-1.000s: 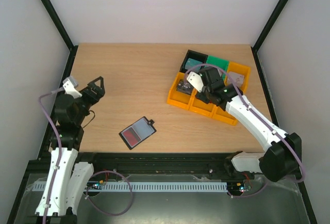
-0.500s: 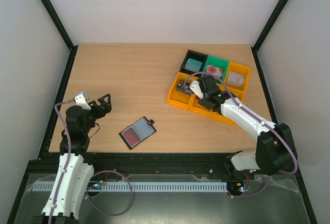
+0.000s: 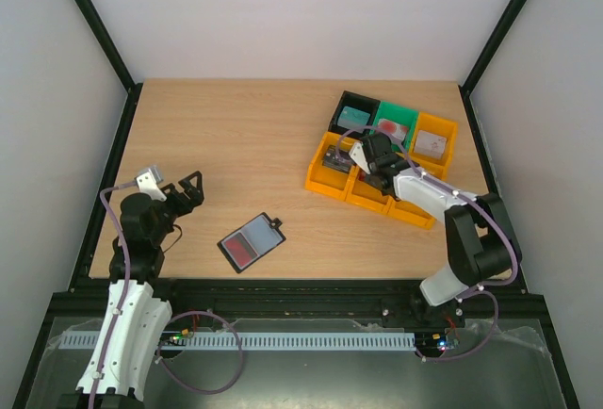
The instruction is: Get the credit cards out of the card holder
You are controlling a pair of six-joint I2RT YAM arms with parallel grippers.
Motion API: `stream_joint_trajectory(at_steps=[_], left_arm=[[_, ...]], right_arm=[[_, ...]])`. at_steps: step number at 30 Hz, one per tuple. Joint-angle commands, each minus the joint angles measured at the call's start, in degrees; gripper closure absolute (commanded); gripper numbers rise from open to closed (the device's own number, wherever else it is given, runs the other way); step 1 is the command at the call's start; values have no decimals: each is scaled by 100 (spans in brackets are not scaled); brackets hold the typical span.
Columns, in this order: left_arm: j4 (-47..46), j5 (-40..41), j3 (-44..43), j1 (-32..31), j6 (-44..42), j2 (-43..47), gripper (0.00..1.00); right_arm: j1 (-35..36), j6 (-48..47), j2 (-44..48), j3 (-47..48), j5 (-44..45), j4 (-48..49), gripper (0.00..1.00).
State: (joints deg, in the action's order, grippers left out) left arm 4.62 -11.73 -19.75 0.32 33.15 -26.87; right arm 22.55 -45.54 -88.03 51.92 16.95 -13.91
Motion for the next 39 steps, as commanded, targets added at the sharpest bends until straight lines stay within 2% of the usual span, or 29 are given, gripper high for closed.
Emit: stream_joint_trajectory(at_steps=[1, 4, 5, 9, 11, 16, 20, 22, 24, 27, 33, 35, 39], left_arm=[[-89, 61, 32, 47, -116, -2, 1], [-124, 73, 59, 56, -116, -65, 1], [-128, 83, 59, 56, -120, -90, 1], [-137, 83, 67, 72, -130, -134, 1], [-145, 66, 75, 80, -137, -140, 1], [-179, 50, 98, 100, -134, -156, 1], [-215, 31, 111, 100, -137, -165, 1], [-216, 31, 115, 101, -133, -162, 1], [-229, 38, 129, 107, -133, -161, 1], [-234, 39, 131, 109, -133, -167, 1], [-217, 21, 127, 109, -127, -210, 1], [-216, 17, 125, 113, -124, -222, 1], [-210, 22, 128, 109, -116, -228, 1]], right_arm=[[-29, -171, -256, 178, 187, 328, 98], [-31, -193, -378, 160, 172, 389, 96], [-31, -192, -387, 134, 203, 455, 89], [-33, -154, -292, 157, 98, 352, 49], [-31, -111, -161, 222, -25, 99, 38], [-35, -78, 347, 209, -283, -251, 24], [-51, -6, 630, 251, -417, -393, 20], [-57, 388, 713, 461, -602, -509, 19], [-62, 1235, 803, 770, -986, -658, 17], [-200, 2820, 797, 1135, -1544, -832, 22], [-382, 5577, 388, 1303, -2126, -1216, 52], [-382, 6069, 254, 1283, -2241, -1356, 62], [-380, 6574, -168, 1202, -2241, -1724, 77]])
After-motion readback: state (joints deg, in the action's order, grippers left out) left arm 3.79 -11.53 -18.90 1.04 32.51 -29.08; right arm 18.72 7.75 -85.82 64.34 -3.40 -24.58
